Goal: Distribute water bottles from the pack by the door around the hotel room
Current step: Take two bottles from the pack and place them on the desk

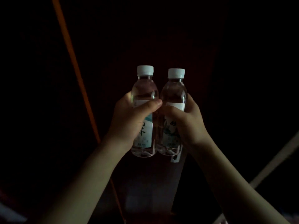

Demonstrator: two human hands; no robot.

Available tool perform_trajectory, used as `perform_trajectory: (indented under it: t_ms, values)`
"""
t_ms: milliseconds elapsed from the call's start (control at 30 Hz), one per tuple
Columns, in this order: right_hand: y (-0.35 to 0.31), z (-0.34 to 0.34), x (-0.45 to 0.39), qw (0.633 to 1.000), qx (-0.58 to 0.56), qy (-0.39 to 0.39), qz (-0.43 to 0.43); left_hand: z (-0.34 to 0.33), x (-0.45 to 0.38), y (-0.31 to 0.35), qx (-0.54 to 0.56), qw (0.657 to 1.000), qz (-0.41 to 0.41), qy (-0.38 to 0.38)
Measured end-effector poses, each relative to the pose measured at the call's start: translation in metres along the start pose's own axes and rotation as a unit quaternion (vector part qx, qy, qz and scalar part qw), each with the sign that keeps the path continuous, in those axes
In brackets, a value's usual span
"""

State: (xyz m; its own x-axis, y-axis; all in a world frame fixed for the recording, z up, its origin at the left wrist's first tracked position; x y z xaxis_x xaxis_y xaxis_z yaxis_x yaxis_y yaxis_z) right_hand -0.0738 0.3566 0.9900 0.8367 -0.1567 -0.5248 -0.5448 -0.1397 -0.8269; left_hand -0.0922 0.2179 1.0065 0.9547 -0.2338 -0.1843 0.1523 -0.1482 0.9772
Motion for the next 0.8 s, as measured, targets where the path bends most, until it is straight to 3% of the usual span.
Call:
perform_trajectory:
  t_ms: [233,467,800]
  values:
    - [-0.078,0.117,0.065,0.976,0.127,0.165,0.060,-0.141,0.007,-0.011,0.056,0.973,0.054,-0.218]
    - [-0.202,0.255,0.187,0.904,0.208,0.347,0.140,-0.339,0.087,-0.004,0.102,0.904,0.082,-0.407]
    - [-0.377,0.415,0.366,0.785,0.321,0.495,0.188,-0.601,0.221,0.007,0.085,0.824,0.077,-0.555]
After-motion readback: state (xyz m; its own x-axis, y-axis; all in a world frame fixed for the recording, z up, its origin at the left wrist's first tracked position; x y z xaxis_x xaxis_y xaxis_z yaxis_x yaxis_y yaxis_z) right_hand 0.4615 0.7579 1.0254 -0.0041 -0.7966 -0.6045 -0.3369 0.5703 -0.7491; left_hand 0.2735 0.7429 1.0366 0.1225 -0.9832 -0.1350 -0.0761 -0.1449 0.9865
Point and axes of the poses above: each hand's wrist, its own x-axis away from the middle knuckle, its own z-axis out of the back of the hand, y = z × x, the point moved 7 cm from there along -x, towards the middle knuckle, and after that the axes turned 13 degrees about z, right-handed, at the moved point
